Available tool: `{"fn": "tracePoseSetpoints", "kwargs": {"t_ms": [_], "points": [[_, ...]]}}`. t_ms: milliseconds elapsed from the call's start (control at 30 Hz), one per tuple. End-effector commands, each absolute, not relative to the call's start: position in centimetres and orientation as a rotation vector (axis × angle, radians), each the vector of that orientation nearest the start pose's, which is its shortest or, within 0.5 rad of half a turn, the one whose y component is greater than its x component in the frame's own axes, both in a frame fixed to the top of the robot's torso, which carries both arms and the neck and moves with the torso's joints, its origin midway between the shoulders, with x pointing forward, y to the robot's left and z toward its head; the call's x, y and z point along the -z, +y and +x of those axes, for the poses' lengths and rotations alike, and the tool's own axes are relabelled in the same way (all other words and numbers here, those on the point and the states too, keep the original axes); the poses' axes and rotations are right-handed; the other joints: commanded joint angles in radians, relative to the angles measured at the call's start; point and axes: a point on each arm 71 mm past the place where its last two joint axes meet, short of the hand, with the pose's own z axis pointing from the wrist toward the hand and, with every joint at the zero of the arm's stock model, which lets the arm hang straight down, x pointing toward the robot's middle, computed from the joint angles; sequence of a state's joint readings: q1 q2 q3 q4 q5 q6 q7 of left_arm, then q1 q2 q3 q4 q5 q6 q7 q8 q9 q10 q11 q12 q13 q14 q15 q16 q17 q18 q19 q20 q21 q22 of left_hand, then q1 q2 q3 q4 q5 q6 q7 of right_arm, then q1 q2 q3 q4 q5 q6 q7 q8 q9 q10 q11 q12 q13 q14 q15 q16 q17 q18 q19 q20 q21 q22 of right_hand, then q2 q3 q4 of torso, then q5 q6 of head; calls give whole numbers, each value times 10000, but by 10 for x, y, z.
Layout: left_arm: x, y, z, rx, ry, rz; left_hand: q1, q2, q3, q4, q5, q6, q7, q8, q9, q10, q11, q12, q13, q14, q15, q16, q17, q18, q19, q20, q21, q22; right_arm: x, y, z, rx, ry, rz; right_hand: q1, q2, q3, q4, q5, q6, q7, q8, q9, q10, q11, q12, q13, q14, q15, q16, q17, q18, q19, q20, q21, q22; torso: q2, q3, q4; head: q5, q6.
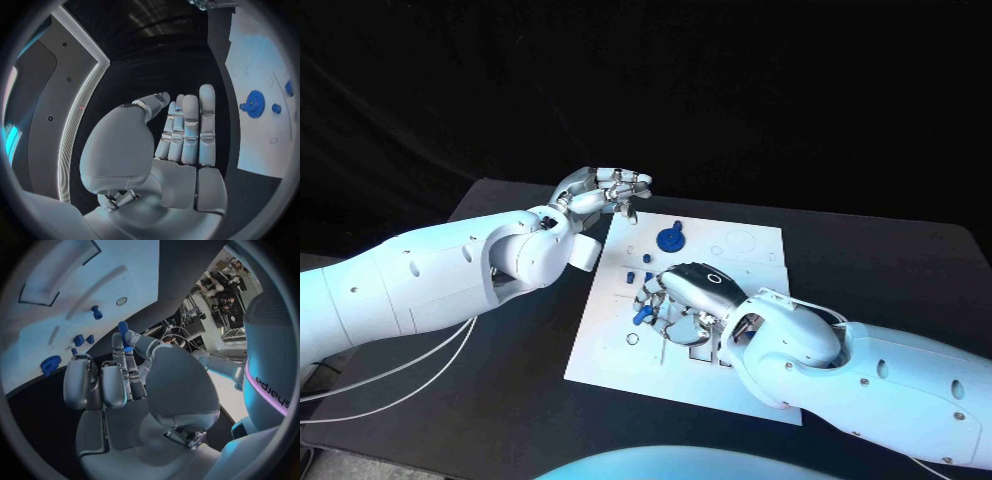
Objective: Assemble the parts on the task board
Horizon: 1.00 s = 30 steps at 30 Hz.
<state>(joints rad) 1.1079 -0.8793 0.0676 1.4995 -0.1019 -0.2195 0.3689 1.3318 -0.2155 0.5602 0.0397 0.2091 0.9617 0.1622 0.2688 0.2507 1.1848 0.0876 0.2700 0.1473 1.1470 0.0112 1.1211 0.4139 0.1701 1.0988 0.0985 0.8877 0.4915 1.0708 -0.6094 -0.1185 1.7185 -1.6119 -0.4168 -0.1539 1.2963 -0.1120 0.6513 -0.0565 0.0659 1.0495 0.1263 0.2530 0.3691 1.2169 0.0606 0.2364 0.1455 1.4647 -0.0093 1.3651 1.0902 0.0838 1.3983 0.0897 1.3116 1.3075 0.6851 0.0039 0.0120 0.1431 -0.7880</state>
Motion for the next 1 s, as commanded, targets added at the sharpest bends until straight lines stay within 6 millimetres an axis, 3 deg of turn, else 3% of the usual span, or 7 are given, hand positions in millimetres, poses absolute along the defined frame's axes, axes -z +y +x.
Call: {"fn": "tracePoseSetpoints", "kwargs": {"t_ms": [33, 300, 1000], "points": [[183, 227, 489, 16004, 14380, -10590, 84, 33, -3, -58, 0, -12, 54, -33, 9, -16, 2, -39, 16, -20, 15, 62, 9, 139, 7, 56, -41, -11, 232, -33, 375, -10646, 16367, -4034, -77, -3, 30, -18, 55, 2, 44, 235, 312, -45, -17, -26, 13, 182, -81, 16, -13, -126, 19, -5, -59, 461, 7, 8, -9, 78, -47], [183, 227, 489, 16006, 14400, -10595, 81, 35, -5, -59, -1, -11, 55, -34, 10, -16, 3, -39, 17, -22, 16, 62, 9, 139, 6, 57, -41, -11, 246, -26, 373, -10497, 16683, -4358, -89, -8, 24, -15, 77, -9, 46, 241, 321, -52, -14, -28, 17, 182, -78, 16, -16, -124, 14, -5, -68, 455, 3, 20, -23, 160, -107], [183, 227, 489, 15990, 14420, -10608, 70, 41, -12, -57, -3, -12, 57, -36, 14, -17, 6, -41, 20, -26, 18, 64, 9, 138, 4, 59, -42, -11, 259, -26, 375, -9611, 17277, -5111, -103, -15, 14, -11, 88, -16, 47, 247, 329, -56, -11, -29, 21, 183, -76, 20, -8, -123, 10, -4, -73, 453, -2, 13, -26, 167, -154]]}}
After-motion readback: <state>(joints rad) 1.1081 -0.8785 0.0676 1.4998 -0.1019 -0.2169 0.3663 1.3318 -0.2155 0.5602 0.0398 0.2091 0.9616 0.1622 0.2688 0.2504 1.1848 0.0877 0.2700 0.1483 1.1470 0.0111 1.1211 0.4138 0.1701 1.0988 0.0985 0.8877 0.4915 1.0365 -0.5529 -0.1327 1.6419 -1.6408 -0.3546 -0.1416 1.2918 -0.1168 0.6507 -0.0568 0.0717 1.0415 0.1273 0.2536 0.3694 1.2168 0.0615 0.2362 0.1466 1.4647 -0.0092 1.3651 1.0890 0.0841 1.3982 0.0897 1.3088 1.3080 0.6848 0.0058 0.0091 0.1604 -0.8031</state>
